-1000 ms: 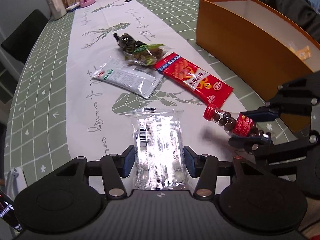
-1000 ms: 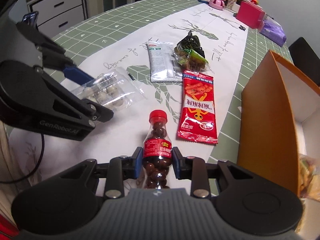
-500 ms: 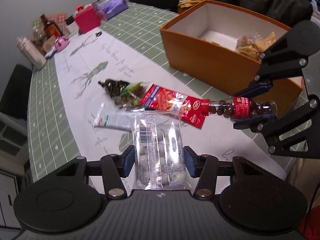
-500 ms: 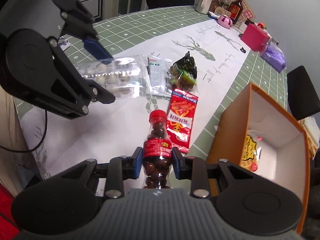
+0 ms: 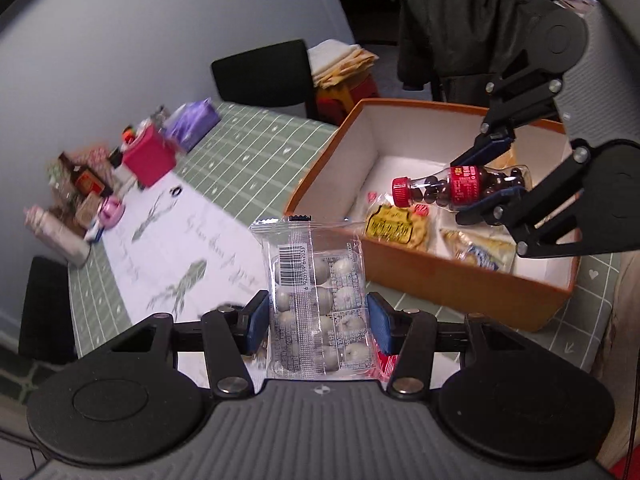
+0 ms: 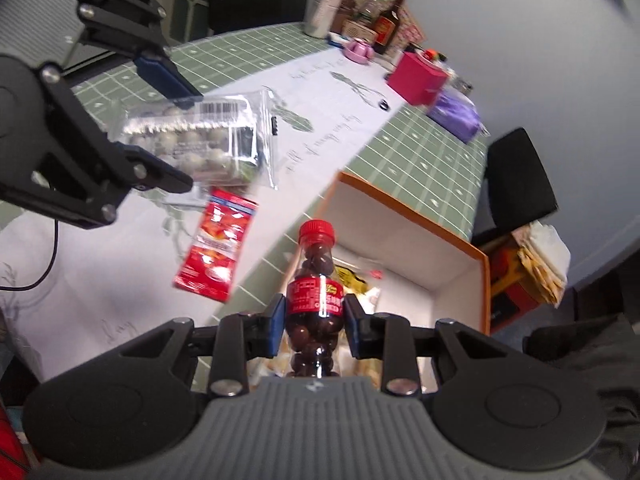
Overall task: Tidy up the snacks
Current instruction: 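Lower the ball pack and bottle into the box and open both grippers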
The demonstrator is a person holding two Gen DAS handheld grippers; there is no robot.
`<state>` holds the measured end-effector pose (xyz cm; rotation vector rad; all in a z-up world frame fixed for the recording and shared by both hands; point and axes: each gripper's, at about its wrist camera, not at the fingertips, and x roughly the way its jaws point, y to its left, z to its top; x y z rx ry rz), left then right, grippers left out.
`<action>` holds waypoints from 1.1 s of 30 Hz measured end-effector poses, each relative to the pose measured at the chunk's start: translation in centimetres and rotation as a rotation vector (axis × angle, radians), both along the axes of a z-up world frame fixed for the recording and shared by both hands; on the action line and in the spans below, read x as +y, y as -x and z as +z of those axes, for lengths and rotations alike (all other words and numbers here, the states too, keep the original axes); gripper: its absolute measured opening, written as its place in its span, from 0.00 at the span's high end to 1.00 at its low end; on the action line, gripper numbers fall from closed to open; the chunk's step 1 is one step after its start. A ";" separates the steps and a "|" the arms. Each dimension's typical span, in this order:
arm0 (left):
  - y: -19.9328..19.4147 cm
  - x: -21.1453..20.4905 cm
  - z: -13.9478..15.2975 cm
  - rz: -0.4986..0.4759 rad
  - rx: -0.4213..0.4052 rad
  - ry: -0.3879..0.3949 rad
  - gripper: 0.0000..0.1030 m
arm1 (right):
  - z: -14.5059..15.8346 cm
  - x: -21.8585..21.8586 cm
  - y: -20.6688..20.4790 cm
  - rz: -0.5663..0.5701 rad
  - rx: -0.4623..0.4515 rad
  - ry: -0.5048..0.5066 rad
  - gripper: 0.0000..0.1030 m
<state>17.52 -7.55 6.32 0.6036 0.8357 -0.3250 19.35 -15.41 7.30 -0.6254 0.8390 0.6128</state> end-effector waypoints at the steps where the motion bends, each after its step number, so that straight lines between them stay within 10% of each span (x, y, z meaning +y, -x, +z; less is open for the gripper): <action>1: -0.4 -0.7 0.0 -0.019 0.001 -0.005 0.43 | -0.3 -0.7 -0.4 -0.016 0.010 0.000 0.72; 33: -8.3 -10.9 -9.2 -0.193 0.202 -0.129 0.42 | -10.3 -7.7 -4.6 -0.135 0.325 -0.072 0.72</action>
